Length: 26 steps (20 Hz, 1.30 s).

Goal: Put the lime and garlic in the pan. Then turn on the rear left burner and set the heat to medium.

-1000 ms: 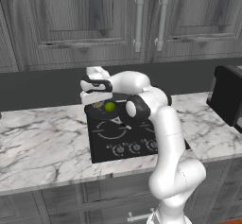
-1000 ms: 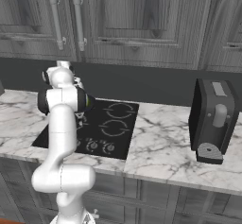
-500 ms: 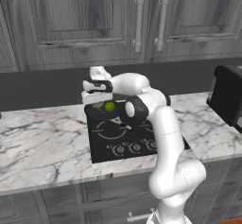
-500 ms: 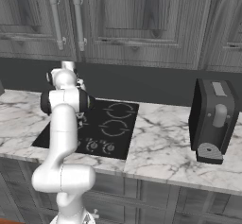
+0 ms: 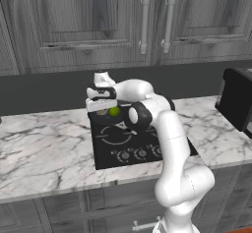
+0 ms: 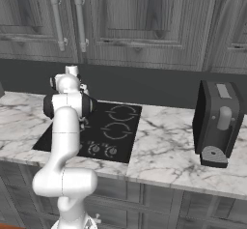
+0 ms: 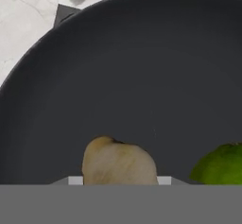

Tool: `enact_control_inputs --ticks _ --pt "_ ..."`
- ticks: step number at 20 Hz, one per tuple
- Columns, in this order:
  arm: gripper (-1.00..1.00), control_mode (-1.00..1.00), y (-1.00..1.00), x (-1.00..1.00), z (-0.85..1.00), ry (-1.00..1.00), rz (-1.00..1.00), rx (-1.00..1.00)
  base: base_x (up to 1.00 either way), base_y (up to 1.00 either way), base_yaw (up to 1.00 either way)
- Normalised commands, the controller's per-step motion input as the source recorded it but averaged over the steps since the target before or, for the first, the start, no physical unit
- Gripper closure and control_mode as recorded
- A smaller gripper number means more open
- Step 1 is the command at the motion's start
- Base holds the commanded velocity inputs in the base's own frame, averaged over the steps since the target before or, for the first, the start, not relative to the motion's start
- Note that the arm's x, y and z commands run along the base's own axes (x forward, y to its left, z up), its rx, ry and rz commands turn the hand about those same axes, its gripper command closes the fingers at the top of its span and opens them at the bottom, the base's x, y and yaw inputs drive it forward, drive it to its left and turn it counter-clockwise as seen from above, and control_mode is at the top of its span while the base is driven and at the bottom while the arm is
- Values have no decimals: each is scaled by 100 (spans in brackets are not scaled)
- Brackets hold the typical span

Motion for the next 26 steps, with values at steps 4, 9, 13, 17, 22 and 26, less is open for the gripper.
enact_control_inputs --ticks 4,9,13,17,22,26 --pt "100 -100 0 0 -9 0 0 0 0 0 0" --pt "100 -100 0 0 -7 0 0 0 0 0 0" --pt "100 -100 0 0 0 0 0 0 0 0 0" --pt "100 -100 0 0 0 0 0 0 0 0 0" --pt "100 -100 0 -1 0 0 0 0 0 0 0" --pt "100 -100 0 -9 0 0 0 0 0 0 0"
